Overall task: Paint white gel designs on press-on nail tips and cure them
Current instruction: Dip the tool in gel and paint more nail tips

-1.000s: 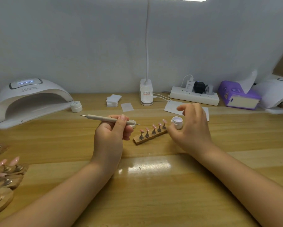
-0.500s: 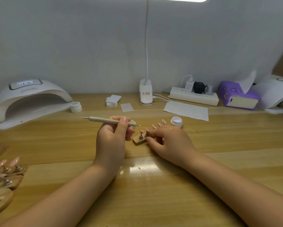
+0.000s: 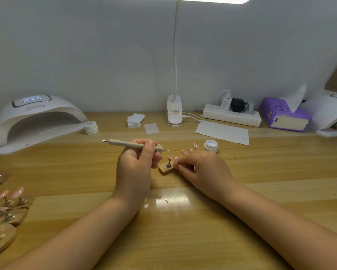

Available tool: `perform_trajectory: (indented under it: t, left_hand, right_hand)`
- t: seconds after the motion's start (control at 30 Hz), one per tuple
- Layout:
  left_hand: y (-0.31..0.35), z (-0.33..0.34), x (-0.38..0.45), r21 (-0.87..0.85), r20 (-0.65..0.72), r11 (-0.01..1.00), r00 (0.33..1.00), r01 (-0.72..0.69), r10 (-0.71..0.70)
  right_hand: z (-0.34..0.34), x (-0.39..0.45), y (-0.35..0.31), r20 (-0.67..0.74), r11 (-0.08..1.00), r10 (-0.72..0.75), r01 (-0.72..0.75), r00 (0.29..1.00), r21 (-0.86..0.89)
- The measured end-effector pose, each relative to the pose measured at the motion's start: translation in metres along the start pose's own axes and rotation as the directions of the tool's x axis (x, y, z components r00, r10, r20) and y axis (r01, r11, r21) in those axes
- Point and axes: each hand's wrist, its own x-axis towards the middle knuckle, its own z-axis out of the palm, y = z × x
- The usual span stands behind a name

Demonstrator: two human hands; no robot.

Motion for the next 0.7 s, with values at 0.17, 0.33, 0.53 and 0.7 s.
perform_trajectory:
  t: [0.17, 0.33, 0.53, 0.7]
  left_hand:
    - [0.0012, -0.0017, -0.0006, -0.001, 0.007, 1.0, 1.0, -0.011, 0.011]
    - [0.001, -0.0024, -0.001, 0.012, 0.033, 0.999, 0.998, -0.045, 0.044]
    - [0.0001, -0.0018, -0.0062, 0.149, 0.12, 0.967, 0.975, -0.206, 0.189]
    - [0.0018, -0.0024, -0.0092, 0.261, 0.226, 0.898, 0.927, -0.355, 0.3]
  right_hand:
    - [-0.0018, -0.0033, -0.0024, -0.033, 0.999, -0.04, 0.039, 0.999, -0.02]
    - [-0.0024, -0.0022, -0.0008, -0.03, 1.0, 0.008, -0.008, 0.999, 0.023]
    - [-0.0052, -0.0039, -0.0003, -0.085, 0.937, 0.137, -0.101, 0.987, 0.334]
    - [-0.0053, -0.0047, -0.0038, -0.116, 0.929, 0.09, -0.041, 0.989, 0.368]
